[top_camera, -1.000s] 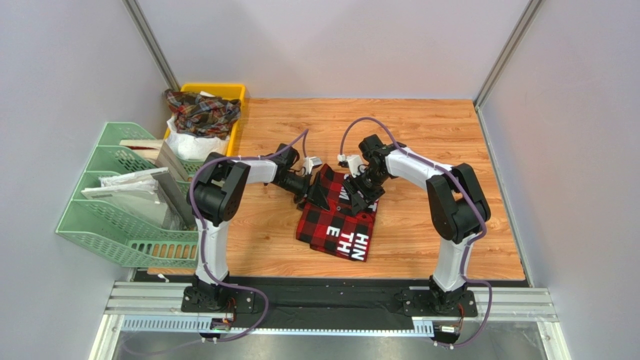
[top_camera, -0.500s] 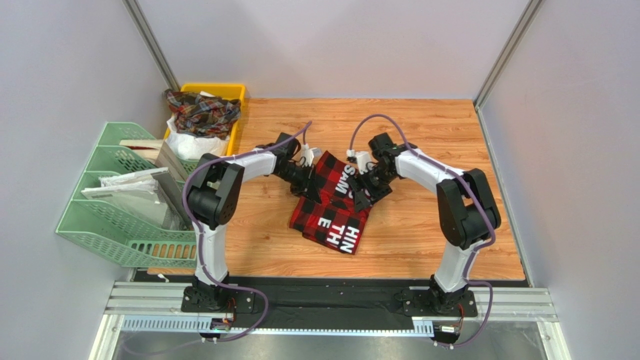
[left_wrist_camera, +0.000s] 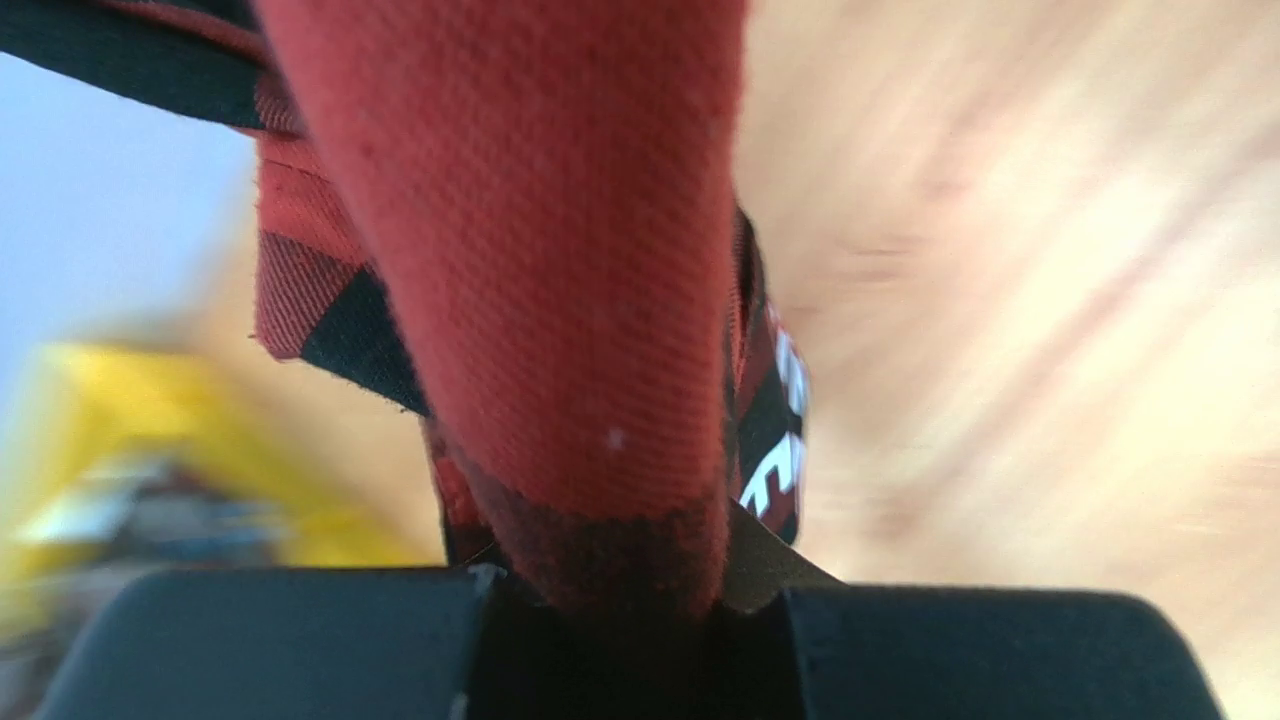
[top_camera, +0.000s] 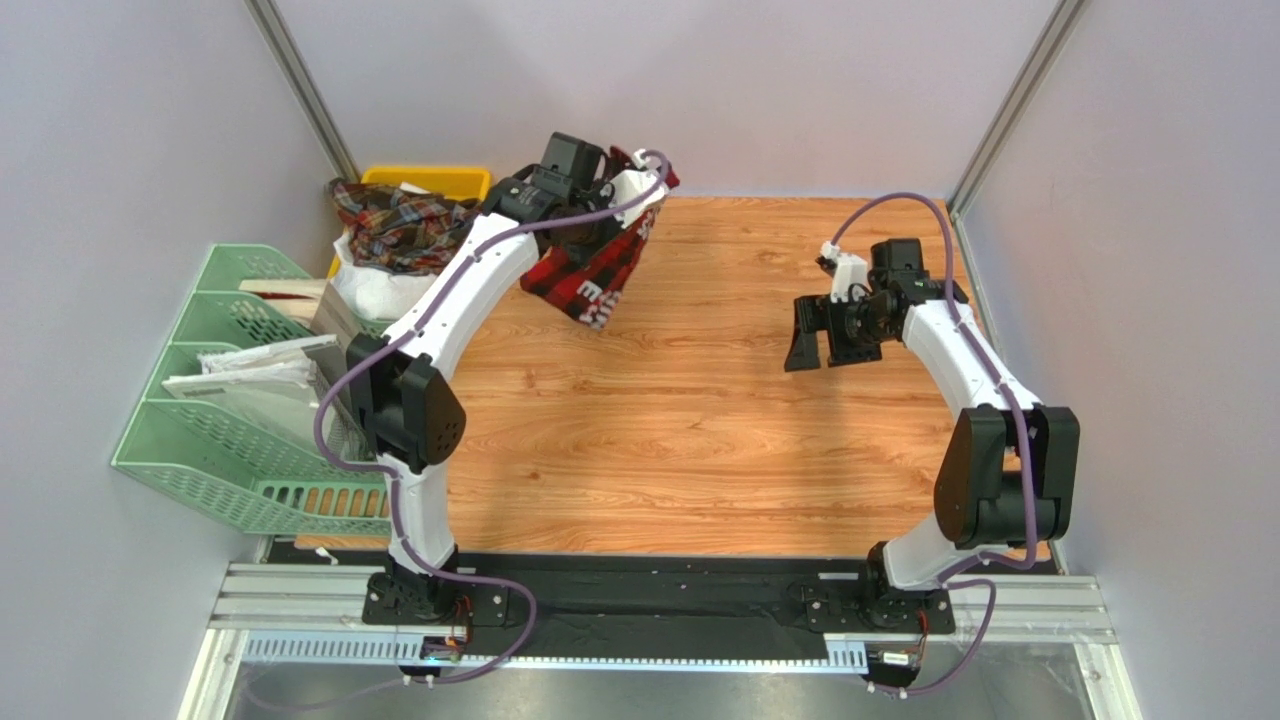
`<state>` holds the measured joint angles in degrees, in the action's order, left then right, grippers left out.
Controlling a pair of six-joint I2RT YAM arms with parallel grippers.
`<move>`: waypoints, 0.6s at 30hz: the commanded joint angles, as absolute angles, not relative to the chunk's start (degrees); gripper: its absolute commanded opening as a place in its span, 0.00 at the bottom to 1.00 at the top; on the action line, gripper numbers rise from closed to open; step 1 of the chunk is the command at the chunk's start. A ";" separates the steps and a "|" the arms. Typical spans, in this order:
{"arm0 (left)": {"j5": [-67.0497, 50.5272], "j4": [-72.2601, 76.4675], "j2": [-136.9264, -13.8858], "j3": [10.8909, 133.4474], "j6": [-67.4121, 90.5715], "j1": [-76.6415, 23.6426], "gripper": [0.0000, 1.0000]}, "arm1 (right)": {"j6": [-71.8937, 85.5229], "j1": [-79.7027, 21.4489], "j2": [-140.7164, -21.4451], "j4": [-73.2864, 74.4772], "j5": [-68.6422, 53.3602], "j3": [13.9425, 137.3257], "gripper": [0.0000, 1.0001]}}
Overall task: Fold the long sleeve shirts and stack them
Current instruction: Fold the shirt
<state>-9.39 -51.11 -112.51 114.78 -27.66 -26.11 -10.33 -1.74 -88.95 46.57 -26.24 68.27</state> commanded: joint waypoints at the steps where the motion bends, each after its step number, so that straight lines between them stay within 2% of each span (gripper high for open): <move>1: 9.21 -47.31 -110.13 112.87 -46.39 -31.62 0.00 | -10.19 -0.53 -87.54 46.58 -27.95 67.76 0.87; 6: 22.90 -33.08 -111.26 94.86 -53.17 -38.66 0.00 | -9.49 1.76 -87.89 46.49 -29.26 66.71 0.87; 11: 27.60 -26.89 -115.66 81.67 -47.13 -47.10 0.00 | -10.02 2.20 -87.63 46.76 -29.18 65.74 0.87; 17: 25.75 -31.81 -115.75 81.64 -35.00 -52.82 0.00 | -10.55 2.29 -87.10 47.20 -30.58 64.34 0.87; 18: 24.88 -33.73 -115.66 82.26 -33.07 -53.43 0.04 | -10.11 2.29 -87.45 47.11 -31.02 64.25 0.87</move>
